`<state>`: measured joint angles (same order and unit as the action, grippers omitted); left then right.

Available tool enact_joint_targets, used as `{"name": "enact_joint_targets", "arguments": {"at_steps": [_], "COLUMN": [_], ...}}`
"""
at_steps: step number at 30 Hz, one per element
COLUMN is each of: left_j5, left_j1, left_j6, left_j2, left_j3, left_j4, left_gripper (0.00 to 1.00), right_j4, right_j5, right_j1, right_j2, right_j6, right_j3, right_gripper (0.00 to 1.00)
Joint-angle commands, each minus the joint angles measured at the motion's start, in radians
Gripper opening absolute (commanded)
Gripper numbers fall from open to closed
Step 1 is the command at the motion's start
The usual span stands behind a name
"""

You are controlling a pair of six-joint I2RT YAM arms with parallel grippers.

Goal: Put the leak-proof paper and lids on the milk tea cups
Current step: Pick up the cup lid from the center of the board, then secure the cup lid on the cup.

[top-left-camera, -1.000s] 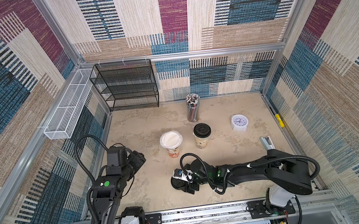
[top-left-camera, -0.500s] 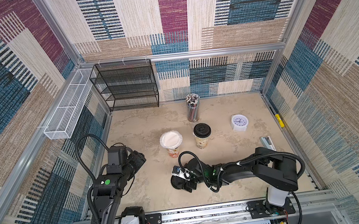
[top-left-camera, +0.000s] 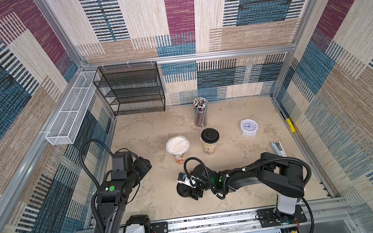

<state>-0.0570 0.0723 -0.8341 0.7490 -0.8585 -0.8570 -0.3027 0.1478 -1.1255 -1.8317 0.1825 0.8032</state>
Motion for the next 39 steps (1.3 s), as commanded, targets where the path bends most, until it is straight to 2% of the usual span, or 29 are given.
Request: {"name": "enact_joint_targets", "arguments": {"at_steps": [1,10,18,25,27,30,33,36,39], "left_j5": [0.006,0.002,-0.003,-0.016,-0.024,-0.033,-0.043,-0.059,-0.068], "left_j1": [-0.002,-0.002,-0.002,-0.003,-0.003,-0.003,-0.003,-0.003,-0.003], "left_j6": [-0.003,-0.012,-0.007,-0.025,-0.024,-0.024,-0.024,-0.023,-0.024], "left_j2": [0.000,-0.003,-0.001,0.031,0.041,0.049,0.060,0.070,0.073], "left_j3": [-0.008,-0.008,-0.010,-0.026,-0.030,-0.027,-0.027,-0.029,-0.027], "left_j4": [0.002,0.001,0.001,0.024,0.031,0.044,0.057,0.065,0.068], "left_gripper": [0.66,0.65,0.65,0.64,0.64,0.64,0.64,0.64,0.64], "right_j4": [0.030,0.071,0.241,0.527,0.564,0.631,0.741,0.866,0.904], "right_j5": [0.007,0.012,0.060,0.056,0.017,-0.089,-0.180,-0.202,-0.246], "right_j1": [0.000,-0.001,-0.002,-0.002,-0.002,0.005,0.039,0.096,0.111], "right_j2": [-0.005,0.068,0.290,0.437,0.461,0.438,0.339,0.208,0.108], "right_j6": [-0.004,0.028,0.031,-0.054,-0.104,-0.172,-0.219,-0.286,-0.258], "right_j3": [0.003,0.014,0.045,0.253,0.322,0.444,0.592,0.765,0.873], "right_gripper": [0.75,0.67,0.65,0.65,0.65,0.64,0.63,0.62,0.63]}}
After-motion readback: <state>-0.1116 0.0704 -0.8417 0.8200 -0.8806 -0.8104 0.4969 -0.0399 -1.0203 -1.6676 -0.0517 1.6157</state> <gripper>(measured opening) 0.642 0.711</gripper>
